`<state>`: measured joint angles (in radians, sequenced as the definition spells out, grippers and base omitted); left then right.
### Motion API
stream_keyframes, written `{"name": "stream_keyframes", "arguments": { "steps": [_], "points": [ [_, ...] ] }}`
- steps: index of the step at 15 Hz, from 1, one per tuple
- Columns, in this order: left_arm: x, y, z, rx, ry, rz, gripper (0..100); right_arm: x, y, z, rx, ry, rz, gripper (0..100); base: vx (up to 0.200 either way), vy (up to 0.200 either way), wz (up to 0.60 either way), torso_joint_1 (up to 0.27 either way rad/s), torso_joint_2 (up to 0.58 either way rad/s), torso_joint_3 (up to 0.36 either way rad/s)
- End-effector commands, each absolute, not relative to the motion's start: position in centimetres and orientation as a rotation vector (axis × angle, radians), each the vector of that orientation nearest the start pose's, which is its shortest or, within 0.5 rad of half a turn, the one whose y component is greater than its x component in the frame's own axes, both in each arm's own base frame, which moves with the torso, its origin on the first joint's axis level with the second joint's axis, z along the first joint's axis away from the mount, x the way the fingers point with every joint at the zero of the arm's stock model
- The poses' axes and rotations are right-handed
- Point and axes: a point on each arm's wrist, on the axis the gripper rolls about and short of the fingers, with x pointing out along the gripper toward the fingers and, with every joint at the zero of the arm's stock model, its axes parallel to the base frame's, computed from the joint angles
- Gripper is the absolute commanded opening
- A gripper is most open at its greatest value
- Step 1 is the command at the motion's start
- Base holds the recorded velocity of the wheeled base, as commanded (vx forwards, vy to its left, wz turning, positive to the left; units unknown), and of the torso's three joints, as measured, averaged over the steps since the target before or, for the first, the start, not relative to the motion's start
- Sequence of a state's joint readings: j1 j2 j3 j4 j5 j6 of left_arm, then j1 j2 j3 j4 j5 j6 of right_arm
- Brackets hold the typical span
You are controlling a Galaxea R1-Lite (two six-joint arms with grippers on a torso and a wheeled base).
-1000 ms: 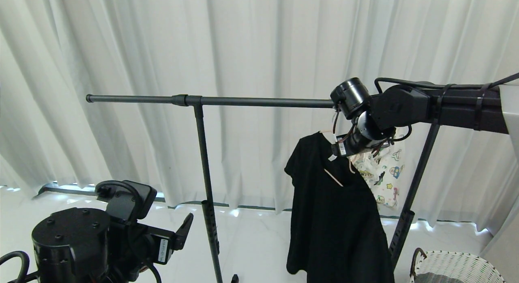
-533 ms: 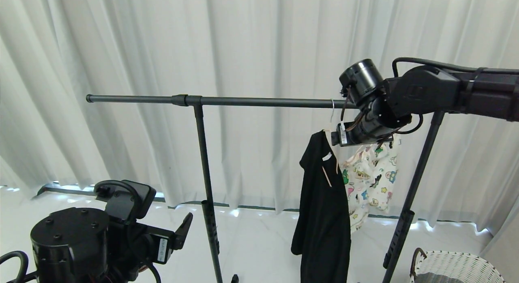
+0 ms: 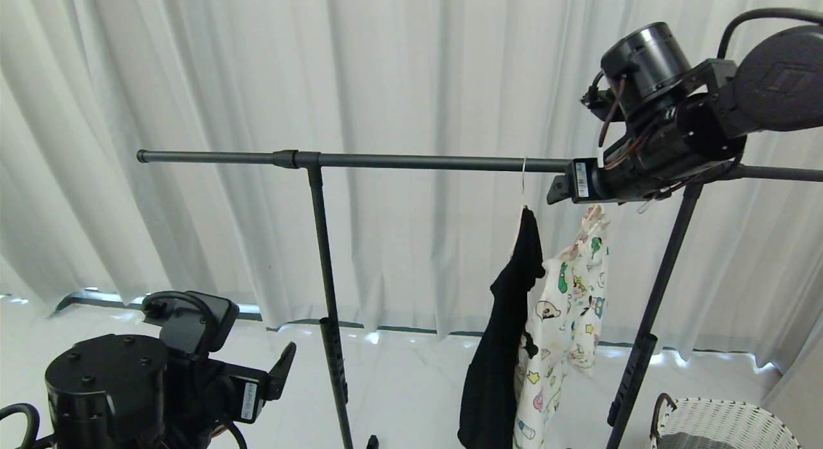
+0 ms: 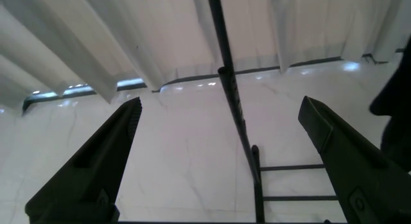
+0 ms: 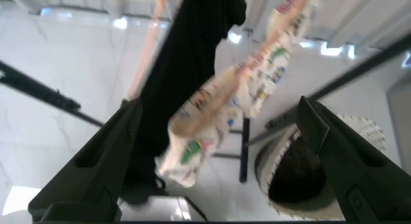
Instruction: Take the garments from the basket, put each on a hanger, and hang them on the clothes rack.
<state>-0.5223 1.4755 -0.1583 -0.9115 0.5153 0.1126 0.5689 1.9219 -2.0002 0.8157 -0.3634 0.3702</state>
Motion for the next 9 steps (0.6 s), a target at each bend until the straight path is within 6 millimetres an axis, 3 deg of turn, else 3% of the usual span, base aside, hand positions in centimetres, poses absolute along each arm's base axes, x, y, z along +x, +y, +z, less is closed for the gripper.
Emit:
{"name": "stream_keyframes", "arguments": {
  "steps": [1,3,6,9],
  "points": [
    [16.5,-7.3,11.0,0.304,0.357,0.019,100,26.7,15.0,33.3,0.060,0.659,0.081,100,0.000,0.000,0.00,0.000,0.00,0.000],
    [16.7,-6.7,11.0,0.297,0.360,0.056,100,24.8,12.4,35.0,0.064,0.657,0.087,100,0.000,0.000,0.00,0.000,0.00,0.000],
    [16.9,-5.8,11.3,0.285,0.353,0.104,100,21.8,6.3,35.9,-0.068,0.696,-0.032,100,0.000,0.000,0.00,0.000,0.00,0.000],
    [17.2,-4.8,11.4,0.271,0.357,0.162,100,20.5,2.0,35.4,-0.121,0.705,-0.161,100,-0.200,0.000,0.00,0.004,0.00,0.001]
  ]
}}
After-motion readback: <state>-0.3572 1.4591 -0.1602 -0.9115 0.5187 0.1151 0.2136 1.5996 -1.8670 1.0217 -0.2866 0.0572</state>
